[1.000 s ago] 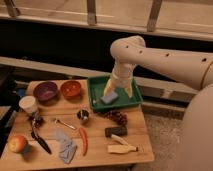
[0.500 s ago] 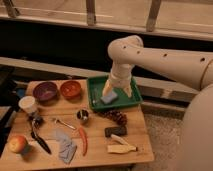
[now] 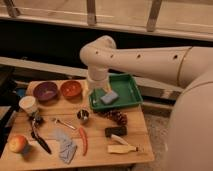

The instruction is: Place fork in red bowl

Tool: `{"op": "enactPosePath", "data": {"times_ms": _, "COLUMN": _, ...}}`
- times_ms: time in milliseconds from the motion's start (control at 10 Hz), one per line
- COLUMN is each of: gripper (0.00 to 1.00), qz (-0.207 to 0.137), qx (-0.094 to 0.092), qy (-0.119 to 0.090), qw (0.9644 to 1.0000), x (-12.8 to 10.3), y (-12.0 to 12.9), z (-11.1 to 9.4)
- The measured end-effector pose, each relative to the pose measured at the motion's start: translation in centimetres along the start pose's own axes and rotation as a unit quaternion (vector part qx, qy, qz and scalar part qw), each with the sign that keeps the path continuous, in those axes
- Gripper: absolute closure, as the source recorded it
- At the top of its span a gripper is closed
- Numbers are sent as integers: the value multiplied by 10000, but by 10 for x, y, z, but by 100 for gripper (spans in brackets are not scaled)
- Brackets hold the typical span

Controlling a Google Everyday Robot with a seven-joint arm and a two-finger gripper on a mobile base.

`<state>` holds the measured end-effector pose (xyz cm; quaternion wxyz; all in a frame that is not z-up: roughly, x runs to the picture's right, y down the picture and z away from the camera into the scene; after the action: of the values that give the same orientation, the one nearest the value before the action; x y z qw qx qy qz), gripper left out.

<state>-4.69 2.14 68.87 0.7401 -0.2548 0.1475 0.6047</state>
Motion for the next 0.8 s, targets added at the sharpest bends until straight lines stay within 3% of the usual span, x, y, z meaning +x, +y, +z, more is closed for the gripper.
{"op": "enactPosePath", "data": {"times_ms": 300, "gripper": 23, "qz": -572, "qx": -447, "qy": -352, "qw": 9967, "x": -9, "y": 67, "z": 0}}
{"op": "enactPosePath", "data": {"times_ms": 400, "gripper": 23, "qz": -657, "qx": -549, "qy": -373, "qw": 9956, "x": -9, "y": 79, "z": 3}}
{"op": "enactPosePath", "data": {"times_ms": 800, "gripper": 23, "qz": -675, "qx": -571, "qy": -364, "qw": 9954, "x": -9, "y": 83, "z": 3}}
